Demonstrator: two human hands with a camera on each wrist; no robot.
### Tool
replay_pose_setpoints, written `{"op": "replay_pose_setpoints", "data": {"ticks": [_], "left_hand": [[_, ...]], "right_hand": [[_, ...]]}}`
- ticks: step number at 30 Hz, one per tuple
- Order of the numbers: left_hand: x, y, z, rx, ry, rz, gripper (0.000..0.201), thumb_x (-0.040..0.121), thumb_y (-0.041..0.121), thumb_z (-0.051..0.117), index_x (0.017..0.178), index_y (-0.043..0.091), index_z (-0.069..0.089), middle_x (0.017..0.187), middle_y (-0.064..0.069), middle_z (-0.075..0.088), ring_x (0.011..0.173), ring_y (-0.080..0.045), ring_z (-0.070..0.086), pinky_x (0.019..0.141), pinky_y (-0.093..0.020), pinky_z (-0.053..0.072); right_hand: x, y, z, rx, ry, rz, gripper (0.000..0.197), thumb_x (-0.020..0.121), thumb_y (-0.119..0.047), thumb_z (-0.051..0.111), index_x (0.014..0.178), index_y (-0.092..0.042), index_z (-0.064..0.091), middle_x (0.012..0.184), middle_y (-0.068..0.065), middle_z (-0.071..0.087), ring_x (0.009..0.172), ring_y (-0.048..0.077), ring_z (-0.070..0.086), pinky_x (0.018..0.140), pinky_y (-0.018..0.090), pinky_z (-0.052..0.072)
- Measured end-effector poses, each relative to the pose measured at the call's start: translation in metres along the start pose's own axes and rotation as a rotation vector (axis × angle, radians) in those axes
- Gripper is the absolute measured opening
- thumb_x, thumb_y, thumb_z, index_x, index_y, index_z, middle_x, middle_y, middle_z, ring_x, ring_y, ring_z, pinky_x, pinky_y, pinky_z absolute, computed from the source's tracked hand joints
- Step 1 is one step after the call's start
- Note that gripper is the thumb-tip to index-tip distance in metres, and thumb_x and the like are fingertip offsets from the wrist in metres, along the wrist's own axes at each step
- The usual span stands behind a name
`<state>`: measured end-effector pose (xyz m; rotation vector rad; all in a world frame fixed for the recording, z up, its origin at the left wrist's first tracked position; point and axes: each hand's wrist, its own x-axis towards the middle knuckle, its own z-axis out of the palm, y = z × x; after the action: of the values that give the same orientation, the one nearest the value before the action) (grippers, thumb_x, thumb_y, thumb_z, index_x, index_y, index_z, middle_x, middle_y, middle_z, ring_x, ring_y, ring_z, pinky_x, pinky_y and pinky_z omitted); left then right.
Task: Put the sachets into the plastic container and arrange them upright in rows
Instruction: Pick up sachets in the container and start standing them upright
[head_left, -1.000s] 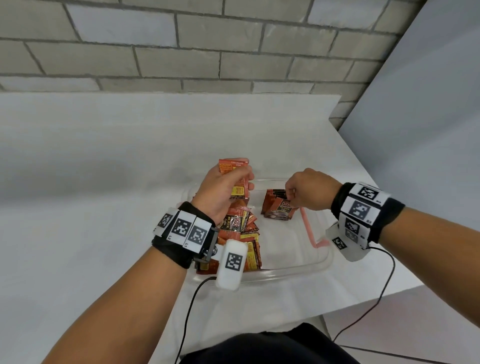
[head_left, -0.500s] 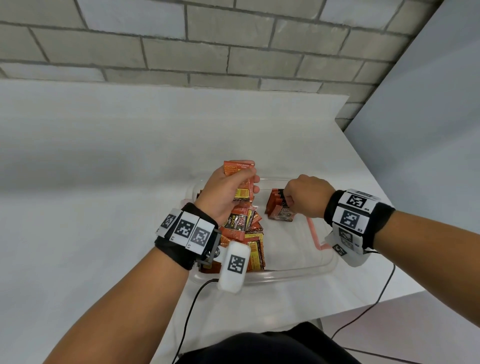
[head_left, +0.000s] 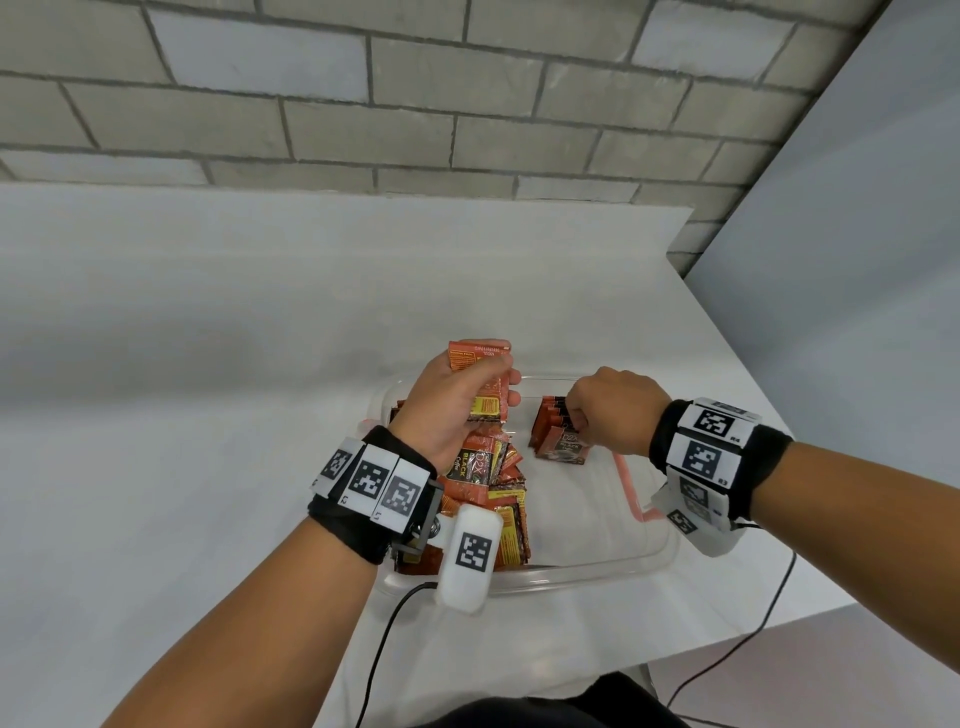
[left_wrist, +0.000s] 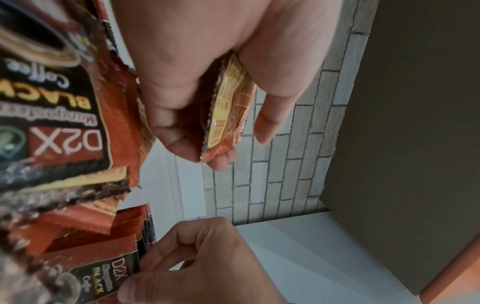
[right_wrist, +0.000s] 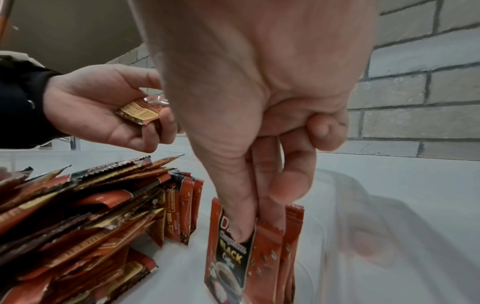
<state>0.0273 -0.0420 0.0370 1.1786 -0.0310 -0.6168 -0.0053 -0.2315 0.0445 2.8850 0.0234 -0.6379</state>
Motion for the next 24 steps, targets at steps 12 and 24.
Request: {"op": "replay_pose_setpoints", "data": {"ticks": [12, 24], "left_hand": [[0.0, -0.003, 0.002, -0.022, 0.002, -0.014, 0.014, 0.093, 0.005, 0.047, 0.099, 0.009, 0.058, 0.083, -0.01, 0.07, 0.066, -0.02, 0.067, 0.066, -0.034, 0.049], [-0.002, -0.008, 0.024, 0.083, -0.124, 0.023, 0.016, 0.091, 0.005, 0.058, 0.105, 0.011, 0.062, 0.095, -0.007, 0.068, 0.083, -0.017, 0.068, 0.074, -0.034, 0.057]], "right_hand": [[-0.009, 0.01, -0.01, 0.153, 0.103, 0.026, 0.008, 0.081, -0.012, 0.062, 0.089, -0.015, 0.061, 0.09, 0.004, 0.062, 0.075, 0.021, 0.057, 0.051, 0.023, 0.034], [-0.033, 0.002, -0.043, 0.889, 0.327, -0.097, 0.015, 0.086, -0.032, 0.067, 0.099, -0.025, 0.063, 0.085, -0.009, 0.064, 0.058, -0.007, 0.053, 0.056, 0.008, 0.036]]}}
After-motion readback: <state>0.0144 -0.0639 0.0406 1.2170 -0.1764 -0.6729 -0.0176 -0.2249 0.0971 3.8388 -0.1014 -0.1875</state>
